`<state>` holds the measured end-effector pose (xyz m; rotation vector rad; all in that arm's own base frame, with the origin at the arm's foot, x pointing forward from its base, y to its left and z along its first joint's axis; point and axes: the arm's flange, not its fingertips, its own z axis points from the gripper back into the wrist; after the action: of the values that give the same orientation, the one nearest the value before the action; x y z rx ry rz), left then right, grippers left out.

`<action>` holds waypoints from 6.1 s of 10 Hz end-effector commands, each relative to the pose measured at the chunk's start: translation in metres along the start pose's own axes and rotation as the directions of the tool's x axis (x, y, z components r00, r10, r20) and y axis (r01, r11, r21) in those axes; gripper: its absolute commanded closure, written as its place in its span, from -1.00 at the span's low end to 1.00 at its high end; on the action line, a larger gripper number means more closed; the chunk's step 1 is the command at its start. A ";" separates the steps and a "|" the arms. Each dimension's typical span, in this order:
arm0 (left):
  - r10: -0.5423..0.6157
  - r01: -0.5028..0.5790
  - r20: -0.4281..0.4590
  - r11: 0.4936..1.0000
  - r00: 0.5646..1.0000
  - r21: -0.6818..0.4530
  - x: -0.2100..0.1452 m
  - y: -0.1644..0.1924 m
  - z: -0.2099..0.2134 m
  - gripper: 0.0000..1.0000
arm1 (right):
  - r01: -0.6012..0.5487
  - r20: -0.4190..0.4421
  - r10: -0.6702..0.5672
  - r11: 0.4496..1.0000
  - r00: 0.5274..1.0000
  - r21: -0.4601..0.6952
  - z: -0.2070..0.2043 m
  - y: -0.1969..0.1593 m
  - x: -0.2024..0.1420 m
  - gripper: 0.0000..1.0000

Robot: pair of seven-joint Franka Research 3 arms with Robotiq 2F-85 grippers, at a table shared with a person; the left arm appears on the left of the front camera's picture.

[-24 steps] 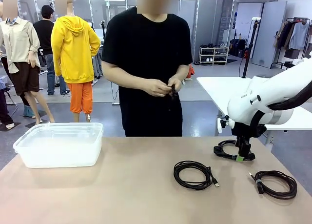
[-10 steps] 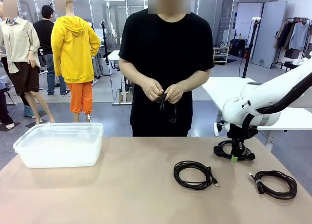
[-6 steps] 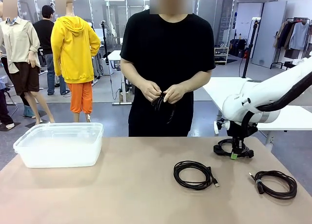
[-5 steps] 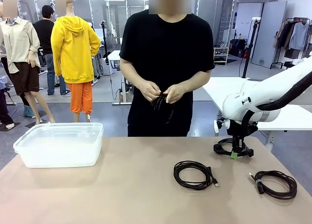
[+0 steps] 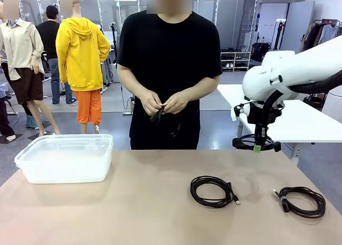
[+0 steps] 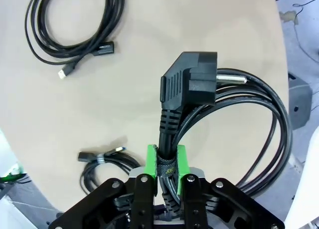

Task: Organize and store the cables.
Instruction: Place the Power Cable into the Organizing box.

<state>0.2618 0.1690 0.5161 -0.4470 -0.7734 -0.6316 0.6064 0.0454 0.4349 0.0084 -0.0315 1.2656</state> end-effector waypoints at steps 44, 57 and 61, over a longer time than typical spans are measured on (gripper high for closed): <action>-0.014 0.014 0.009 1.000 1.000 -0.016 0.000 0.000 0.001 -1.00 | 0.051 0.798 0.081 0.989 0.597 -0.138 -0.075 0.154 -0.359 -1.00; -0.412 0.420 -0.315 0.906 0.855 -0.043 0.120 -0.165 -0.177 -1.00 | 0.078 0.787 0.060 0.988 0.614 -0.136 -0.071 0.168 -0.359 -1.00; -0.648 0.662 -0.424 0.737 0.633 -0.137 0.134 -0.236 -0.296 -1.00 | 0.078 0.787 0.060 0.988 0.614 -0.136 -0.071 0.168 -0.359 -1.00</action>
<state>0.3102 -0.2128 0.4801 -0.0149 -0.4904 -1.3504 0.3432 -0.2467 0.3487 0.4437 -0.9382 1.1636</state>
